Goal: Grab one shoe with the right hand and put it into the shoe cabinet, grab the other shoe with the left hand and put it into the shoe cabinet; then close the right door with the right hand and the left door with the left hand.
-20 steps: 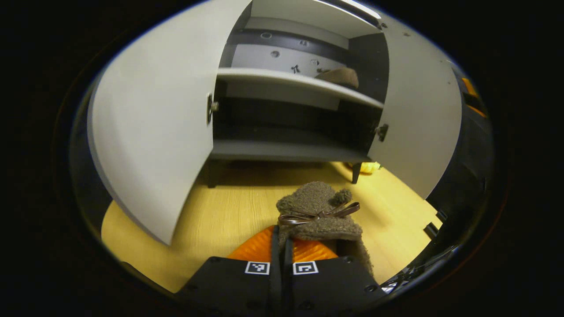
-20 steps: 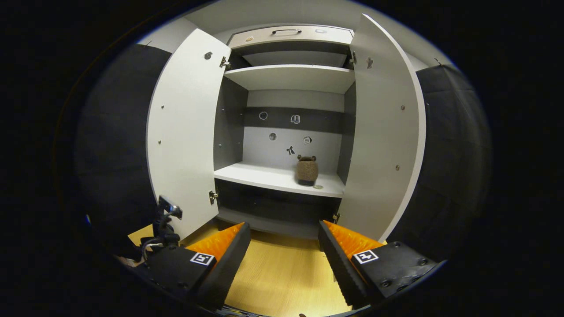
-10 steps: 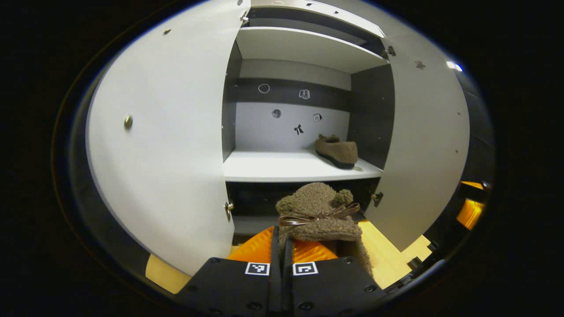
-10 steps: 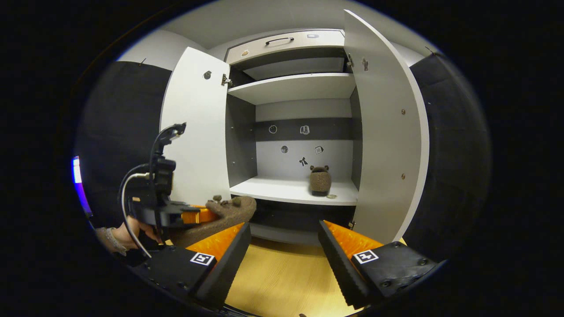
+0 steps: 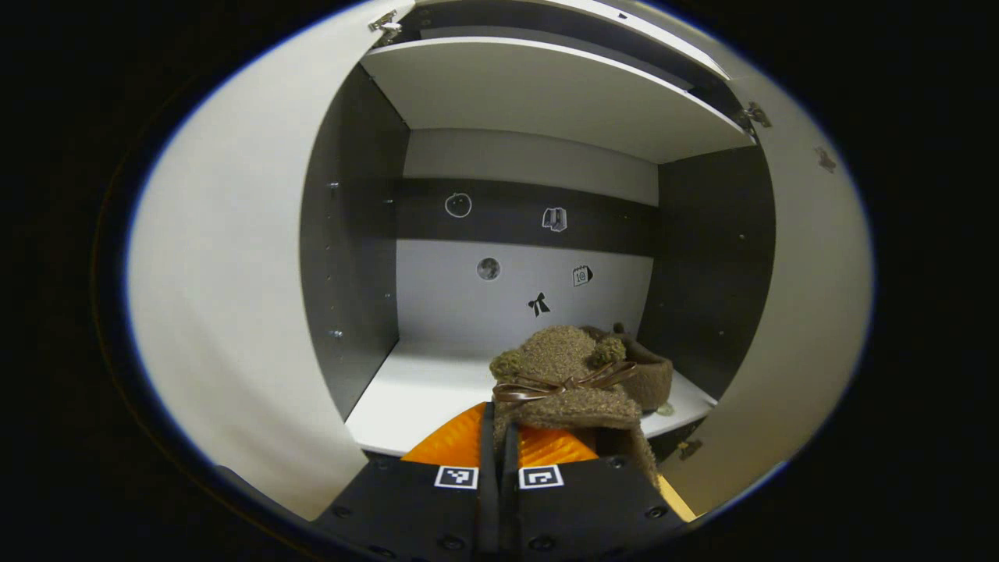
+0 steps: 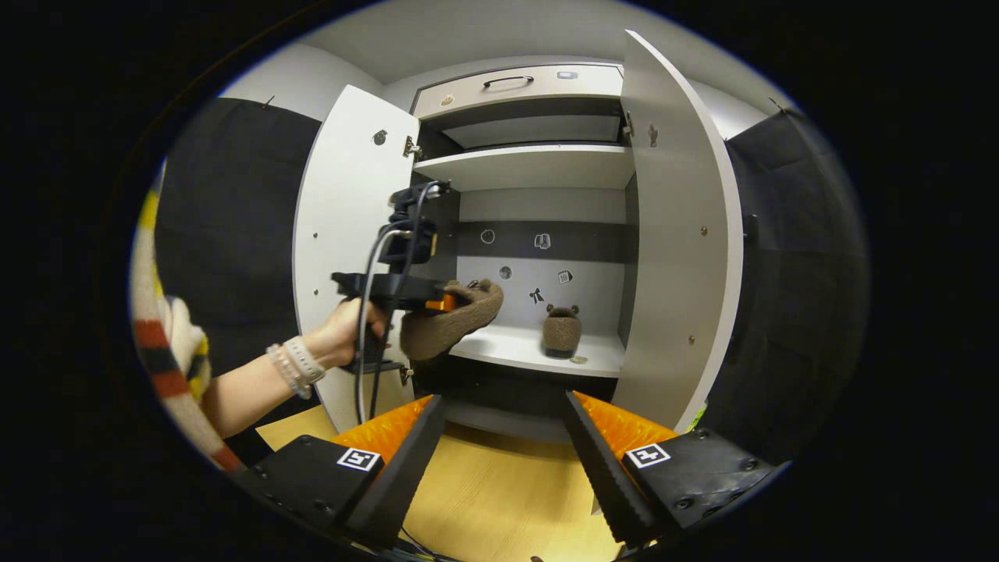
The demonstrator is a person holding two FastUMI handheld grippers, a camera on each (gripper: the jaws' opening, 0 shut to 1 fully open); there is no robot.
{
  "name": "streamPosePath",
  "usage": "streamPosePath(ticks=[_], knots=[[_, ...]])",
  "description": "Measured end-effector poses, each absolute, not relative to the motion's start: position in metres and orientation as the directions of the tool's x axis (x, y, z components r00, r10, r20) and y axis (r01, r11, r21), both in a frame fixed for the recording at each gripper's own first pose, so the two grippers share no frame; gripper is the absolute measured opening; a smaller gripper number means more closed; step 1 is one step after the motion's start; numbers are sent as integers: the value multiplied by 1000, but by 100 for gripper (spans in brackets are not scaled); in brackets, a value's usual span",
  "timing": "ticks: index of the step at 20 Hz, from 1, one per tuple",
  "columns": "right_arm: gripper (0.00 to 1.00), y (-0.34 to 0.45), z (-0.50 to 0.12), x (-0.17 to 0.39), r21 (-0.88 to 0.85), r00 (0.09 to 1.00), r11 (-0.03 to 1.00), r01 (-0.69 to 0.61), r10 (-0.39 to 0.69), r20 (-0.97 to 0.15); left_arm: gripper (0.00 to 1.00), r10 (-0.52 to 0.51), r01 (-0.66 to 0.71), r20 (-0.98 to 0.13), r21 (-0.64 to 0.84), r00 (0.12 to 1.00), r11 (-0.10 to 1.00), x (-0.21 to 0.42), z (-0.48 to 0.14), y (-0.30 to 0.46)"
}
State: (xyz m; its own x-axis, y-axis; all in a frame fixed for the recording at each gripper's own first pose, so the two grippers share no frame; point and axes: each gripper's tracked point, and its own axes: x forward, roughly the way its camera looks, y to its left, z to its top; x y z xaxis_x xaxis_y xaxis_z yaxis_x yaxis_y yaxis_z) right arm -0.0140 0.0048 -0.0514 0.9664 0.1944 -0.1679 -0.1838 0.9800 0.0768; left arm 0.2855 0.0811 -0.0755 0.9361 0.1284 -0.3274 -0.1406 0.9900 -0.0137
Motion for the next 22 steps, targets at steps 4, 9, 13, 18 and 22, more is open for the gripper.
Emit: streamPosePath(ticks=[4,9,13,18,22], knots=[[98,-3,-58,-7,67,964,984,-168,178,-197,5,153,-193,-355,-78,922,978,357,-94,100],[98,-15,-70,10,60,962,989,-134,144,-234,5,220,-254,-409,-28,886,967,415,-124,130],[98,-20,-80,20,61,956,991,-116,128,-263,5,244,-264,-450,19,859,964,434,-150,139],[98,-19,-82,21,63,953,991,-116,128,-274,11,205,-232,-479,3,854,973,438,-162,139],[98,-14,-78,23,83,953,988,-130,148,-264,29,182,-194,-449,20,875,981,437,-147,134]])
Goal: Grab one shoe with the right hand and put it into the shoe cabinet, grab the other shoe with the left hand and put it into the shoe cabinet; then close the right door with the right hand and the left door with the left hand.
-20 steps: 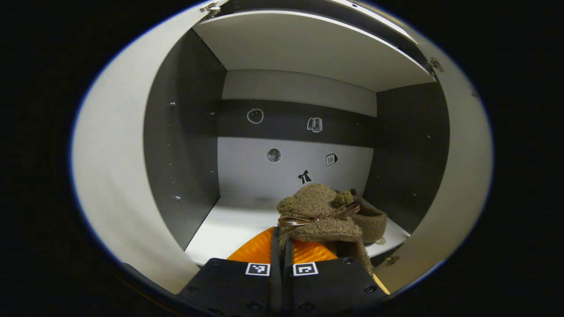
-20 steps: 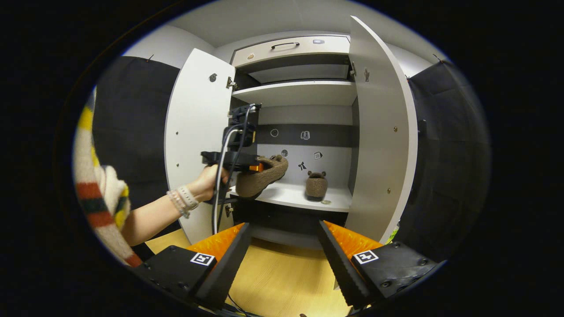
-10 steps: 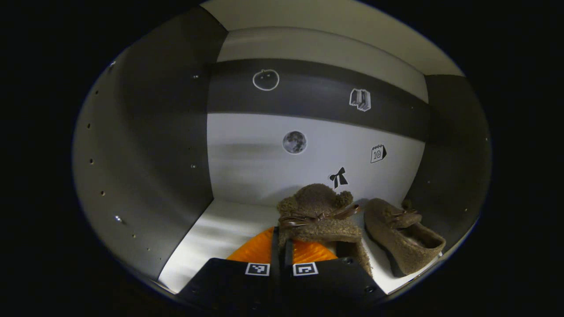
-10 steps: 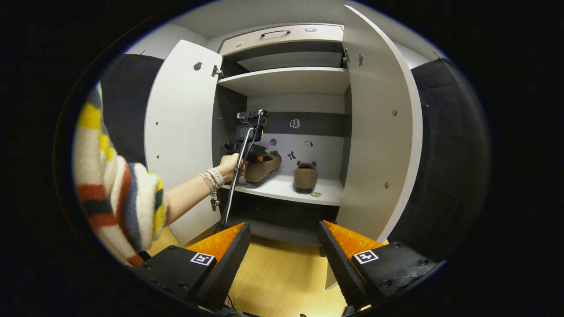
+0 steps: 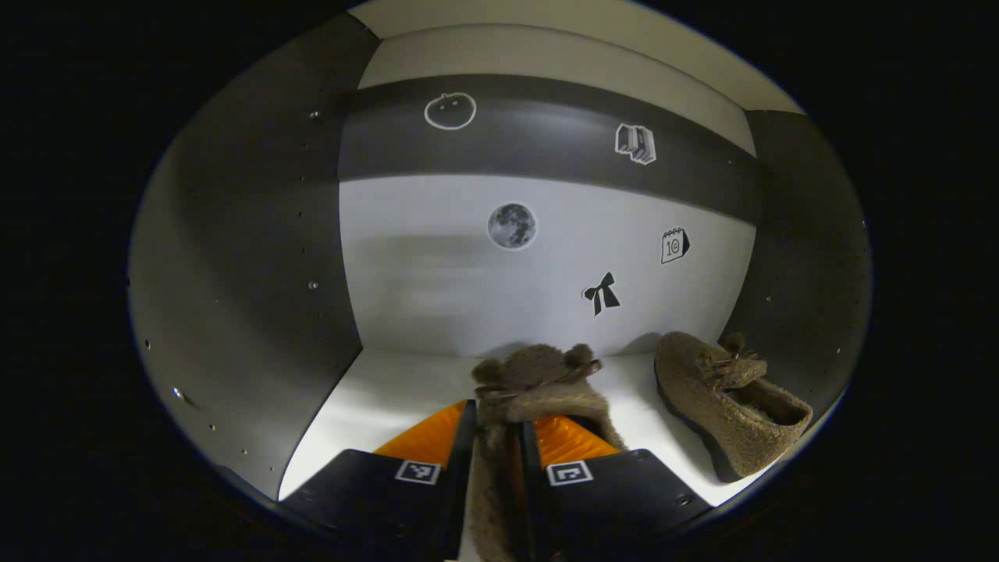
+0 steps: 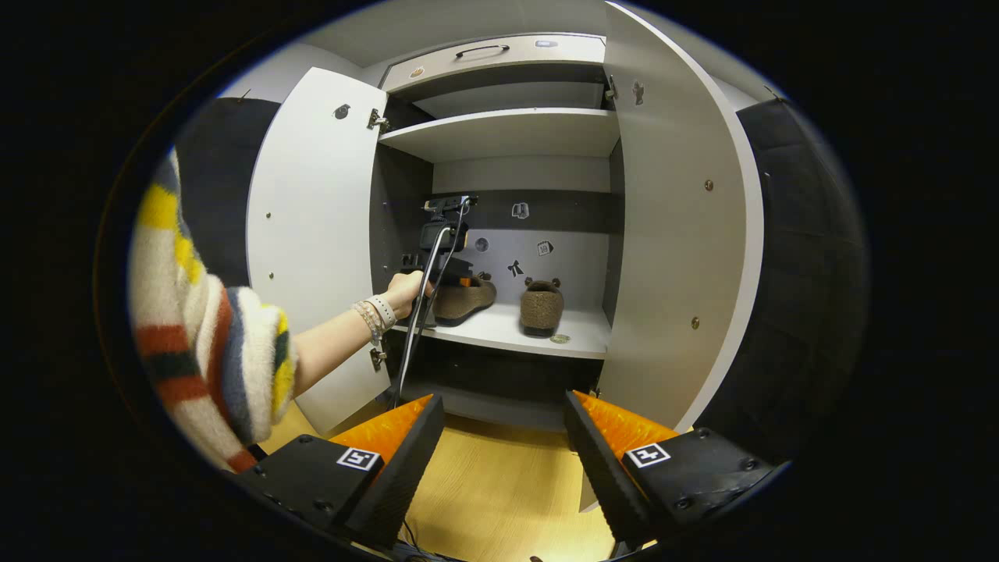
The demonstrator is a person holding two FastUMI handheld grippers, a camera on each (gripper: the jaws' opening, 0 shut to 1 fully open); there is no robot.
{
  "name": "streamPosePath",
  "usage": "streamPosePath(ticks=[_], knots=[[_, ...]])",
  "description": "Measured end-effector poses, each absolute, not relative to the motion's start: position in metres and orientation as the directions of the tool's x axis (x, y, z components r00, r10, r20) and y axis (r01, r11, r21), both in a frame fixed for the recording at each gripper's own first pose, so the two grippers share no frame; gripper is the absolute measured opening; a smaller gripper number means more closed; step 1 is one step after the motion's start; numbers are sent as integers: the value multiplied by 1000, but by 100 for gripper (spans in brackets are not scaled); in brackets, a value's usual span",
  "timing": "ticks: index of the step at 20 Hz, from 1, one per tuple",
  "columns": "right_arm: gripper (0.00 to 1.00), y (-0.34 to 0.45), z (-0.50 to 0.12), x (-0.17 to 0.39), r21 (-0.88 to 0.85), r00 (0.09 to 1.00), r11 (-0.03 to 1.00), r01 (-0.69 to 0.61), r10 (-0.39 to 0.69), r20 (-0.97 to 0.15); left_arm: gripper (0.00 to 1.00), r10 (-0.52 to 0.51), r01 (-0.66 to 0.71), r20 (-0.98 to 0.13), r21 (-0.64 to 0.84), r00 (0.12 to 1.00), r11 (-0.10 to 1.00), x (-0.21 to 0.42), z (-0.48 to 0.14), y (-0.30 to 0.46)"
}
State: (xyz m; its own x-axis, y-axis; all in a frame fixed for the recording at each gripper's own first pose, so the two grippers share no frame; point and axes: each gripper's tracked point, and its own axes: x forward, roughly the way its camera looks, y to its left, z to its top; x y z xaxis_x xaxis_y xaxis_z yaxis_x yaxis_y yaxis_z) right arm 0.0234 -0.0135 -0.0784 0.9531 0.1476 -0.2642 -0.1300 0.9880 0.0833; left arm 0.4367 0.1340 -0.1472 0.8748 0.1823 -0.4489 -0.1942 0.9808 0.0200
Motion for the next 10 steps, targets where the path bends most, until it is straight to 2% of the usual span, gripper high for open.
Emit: streamPosePath(ticks=[3,5,6,10], knots=[[98,-12,-76,20,89,954,987,-137,156,-256,53,192,-189,-444,51,875,981,428,-141,136],[98,-10,-75,17,97,955,985,-143,163,-249,87,216,-202,-428,78,878,976,419,-132,141],[98,-10,-73,15,100,955,984,-147,167,-245,96,204,-193,-426,70,881,979,414,-129,138],[98,-11,-60,8,105,963,982,-160,178,-201,97,176,-165,-336,62,925,984,379,-80,124]])
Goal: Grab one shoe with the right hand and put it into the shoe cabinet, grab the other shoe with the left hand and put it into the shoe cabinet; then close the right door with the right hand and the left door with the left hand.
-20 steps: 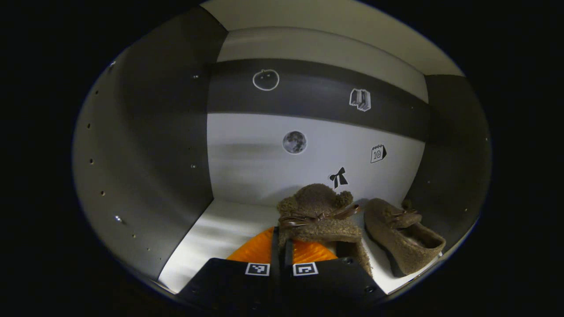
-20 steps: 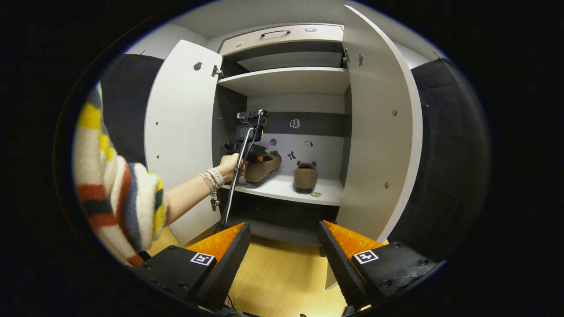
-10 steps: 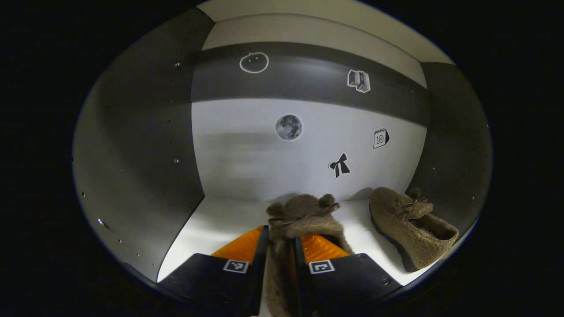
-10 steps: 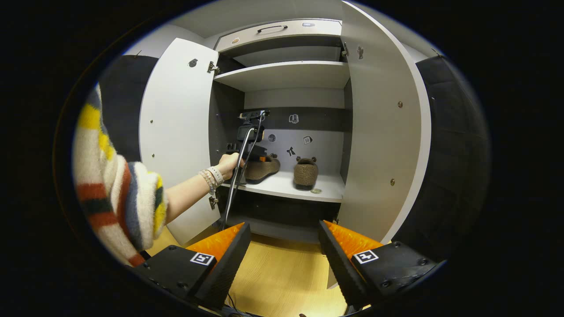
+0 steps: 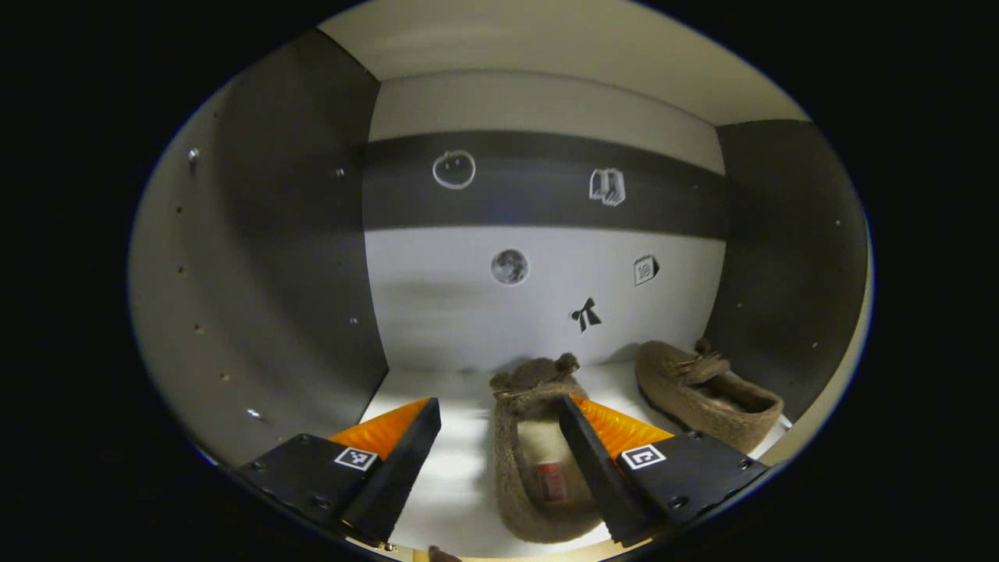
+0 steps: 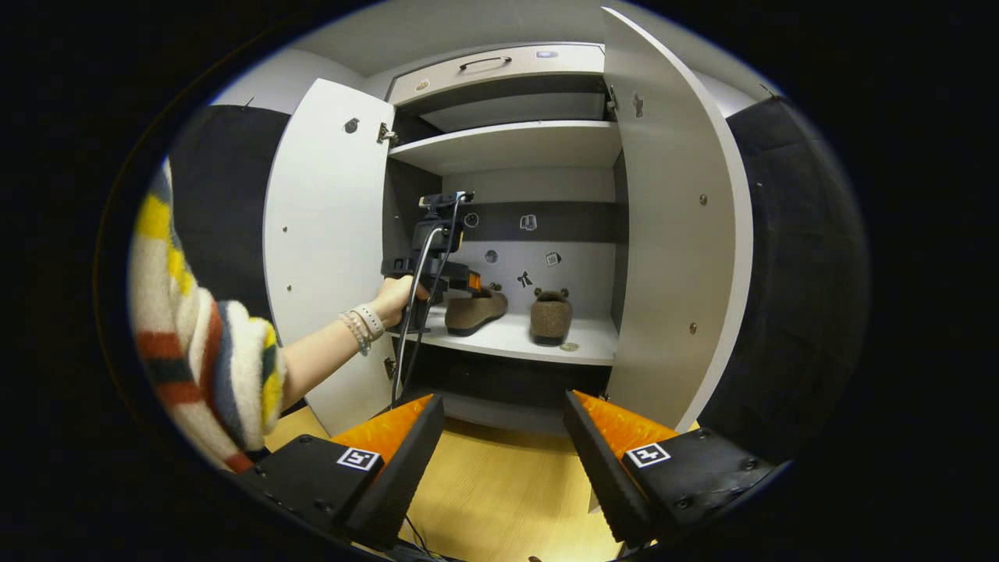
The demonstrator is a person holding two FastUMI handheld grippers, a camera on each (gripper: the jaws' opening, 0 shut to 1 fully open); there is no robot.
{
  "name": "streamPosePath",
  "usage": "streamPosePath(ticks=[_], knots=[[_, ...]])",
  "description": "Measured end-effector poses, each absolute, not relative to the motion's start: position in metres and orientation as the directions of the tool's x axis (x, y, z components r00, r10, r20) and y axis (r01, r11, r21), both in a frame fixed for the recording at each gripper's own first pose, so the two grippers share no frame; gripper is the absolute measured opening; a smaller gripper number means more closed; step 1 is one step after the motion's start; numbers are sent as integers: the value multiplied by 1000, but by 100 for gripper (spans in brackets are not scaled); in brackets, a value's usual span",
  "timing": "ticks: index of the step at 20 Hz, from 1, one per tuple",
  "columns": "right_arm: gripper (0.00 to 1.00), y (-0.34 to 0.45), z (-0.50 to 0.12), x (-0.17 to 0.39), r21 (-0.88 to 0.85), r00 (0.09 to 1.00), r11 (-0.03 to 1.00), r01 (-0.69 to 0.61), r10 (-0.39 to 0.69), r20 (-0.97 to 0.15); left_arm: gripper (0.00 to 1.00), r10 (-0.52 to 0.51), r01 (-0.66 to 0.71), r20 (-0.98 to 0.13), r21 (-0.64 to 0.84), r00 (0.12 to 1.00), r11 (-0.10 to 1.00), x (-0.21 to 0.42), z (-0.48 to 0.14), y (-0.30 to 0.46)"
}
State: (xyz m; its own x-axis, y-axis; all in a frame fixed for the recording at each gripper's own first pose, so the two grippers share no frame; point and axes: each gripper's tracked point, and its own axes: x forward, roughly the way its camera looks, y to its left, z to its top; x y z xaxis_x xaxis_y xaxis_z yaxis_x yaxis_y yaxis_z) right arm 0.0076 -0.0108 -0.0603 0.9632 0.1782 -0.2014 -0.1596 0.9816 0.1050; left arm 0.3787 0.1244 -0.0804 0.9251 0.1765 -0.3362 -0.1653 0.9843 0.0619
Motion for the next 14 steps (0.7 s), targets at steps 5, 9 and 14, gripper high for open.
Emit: streamPosePath(ticks=[5,9,14], knots=[[98,-19,-34,-8,106,973,977,-184,197,-123,96,59,-56,-167,18,984,998,297,0,74],[98,-34,-2,-22,80,974,973,-215,220,-49,96,25,-21,-60,61,998,998,203,38,43],[98,-96,27,-42,85,989,985,-148,147,26,96,16,-15,-10,63,1000,998,90,51,15]])
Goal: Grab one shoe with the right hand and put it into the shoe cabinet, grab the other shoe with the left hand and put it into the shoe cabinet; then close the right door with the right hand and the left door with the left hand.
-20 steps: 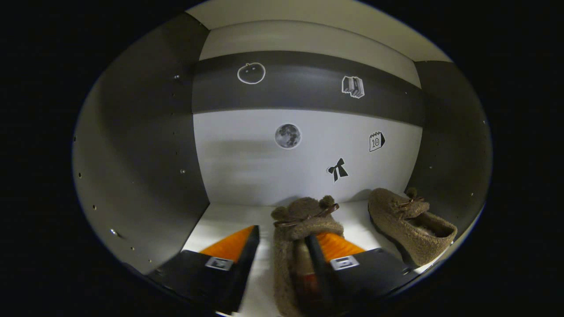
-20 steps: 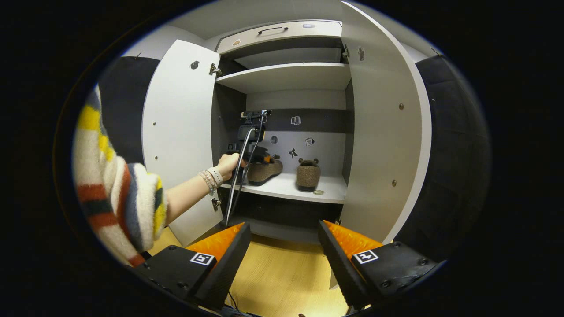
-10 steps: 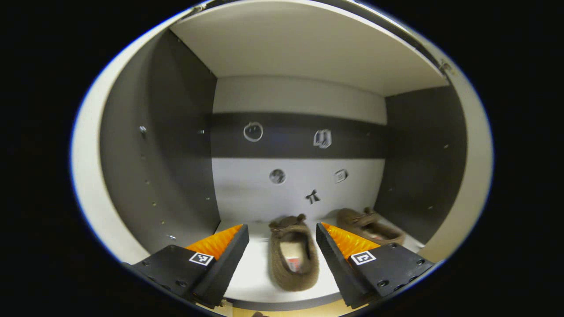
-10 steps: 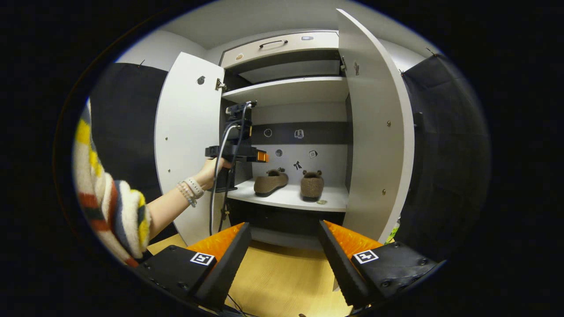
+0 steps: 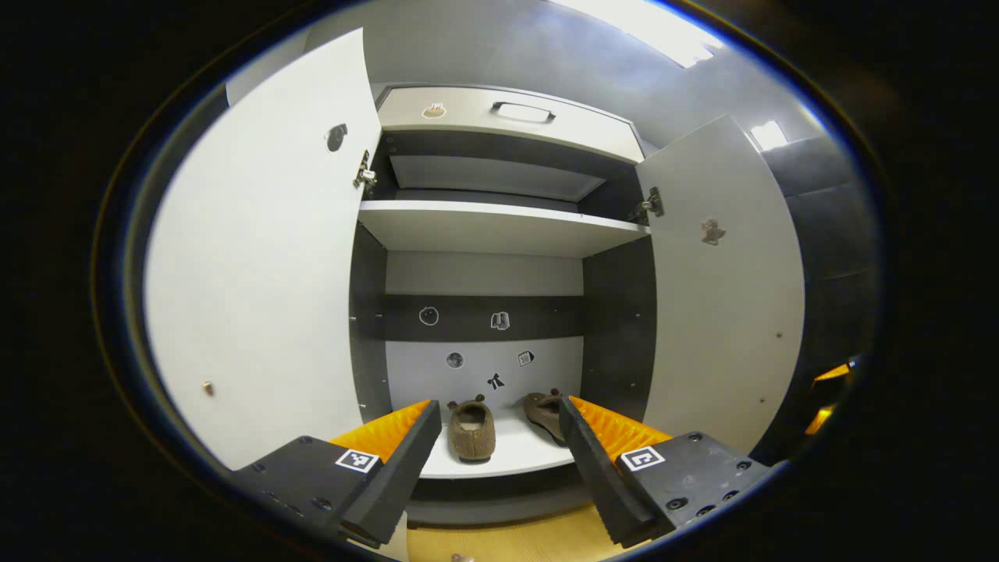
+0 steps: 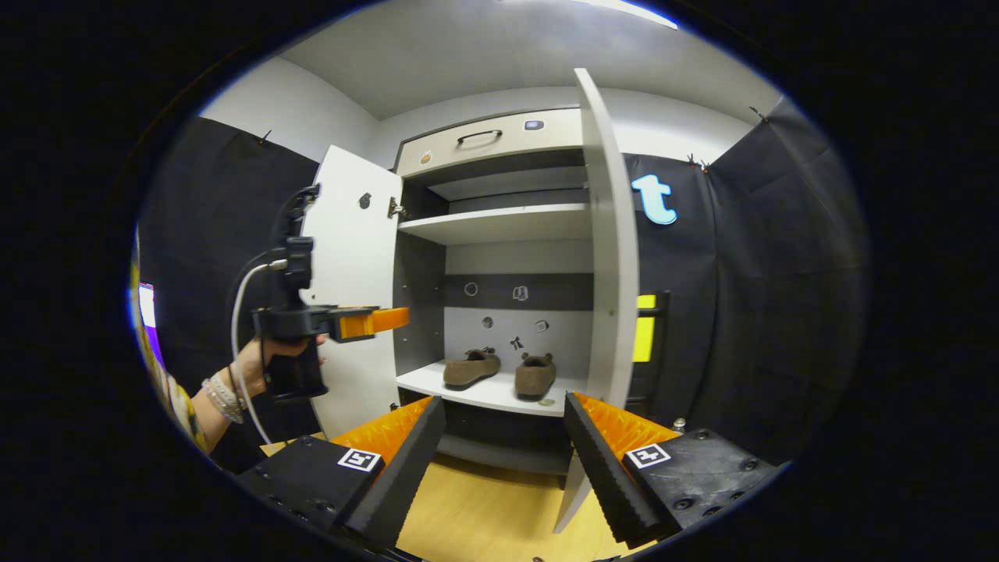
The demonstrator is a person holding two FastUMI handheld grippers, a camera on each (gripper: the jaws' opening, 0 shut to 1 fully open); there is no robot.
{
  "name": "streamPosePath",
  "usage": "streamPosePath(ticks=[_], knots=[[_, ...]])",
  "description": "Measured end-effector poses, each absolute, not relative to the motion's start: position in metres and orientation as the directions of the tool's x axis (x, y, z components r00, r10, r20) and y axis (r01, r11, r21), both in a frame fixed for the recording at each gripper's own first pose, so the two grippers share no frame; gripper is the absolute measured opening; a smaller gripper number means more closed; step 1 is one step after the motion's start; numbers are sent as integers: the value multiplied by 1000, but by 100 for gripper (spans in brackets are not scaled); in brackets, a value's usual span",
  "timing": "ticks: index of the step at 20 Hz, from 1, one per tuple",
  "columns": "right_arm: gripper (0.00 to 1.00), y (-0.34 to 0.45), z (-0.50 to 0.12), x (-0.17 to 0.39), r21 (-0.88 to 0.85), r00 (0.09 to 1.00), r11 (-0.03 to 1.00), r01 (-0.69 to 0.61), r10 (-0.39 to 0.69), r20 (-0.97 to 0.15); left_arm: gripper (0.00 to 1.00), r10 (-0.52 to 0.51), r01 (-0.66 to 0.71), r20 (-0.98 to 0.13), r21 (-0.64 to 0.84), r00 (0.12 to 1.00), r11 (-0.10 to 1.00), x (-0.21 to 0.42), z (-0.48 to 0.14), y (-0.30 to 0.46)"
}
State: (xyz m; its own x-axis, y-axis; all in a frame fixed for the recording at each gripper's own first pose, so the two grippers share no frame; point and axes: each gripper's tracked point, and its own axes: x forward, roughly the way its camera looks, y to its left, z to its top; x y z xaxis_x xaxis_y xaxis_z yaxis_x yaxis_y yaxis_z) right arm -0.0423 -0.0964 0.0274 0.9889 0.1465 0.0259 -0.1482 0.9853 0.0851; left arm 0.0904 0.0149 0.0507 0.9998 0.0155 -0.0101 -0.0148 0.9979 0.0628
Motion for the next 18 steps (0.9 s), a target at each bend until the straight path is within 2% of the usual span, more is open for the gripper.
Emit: streamPosePath(ticks=[4,8,12,14,18], knots=[[98,-167,21,-33,65,999,998,-28,27,19,96,-27,26,24,51,999,998,27,62,-6],[100,-209,19,-4,74,1000,997,-8,5,28,96,-19,19,22,35,1000,999,-14,72,-2],[98,-220,15,30,82,999,996,-40,38,24,96,94,-95,20,23,995,995,-46,74,23],[98,-209,13,36,102,996,990,-94,92,23,96,152,-153,20,15,988,988,-57,75,38],[95,-199,13,42,106,992,986,-128,127,15,96,262,-262,3,17,965,965,-80,74,70]])
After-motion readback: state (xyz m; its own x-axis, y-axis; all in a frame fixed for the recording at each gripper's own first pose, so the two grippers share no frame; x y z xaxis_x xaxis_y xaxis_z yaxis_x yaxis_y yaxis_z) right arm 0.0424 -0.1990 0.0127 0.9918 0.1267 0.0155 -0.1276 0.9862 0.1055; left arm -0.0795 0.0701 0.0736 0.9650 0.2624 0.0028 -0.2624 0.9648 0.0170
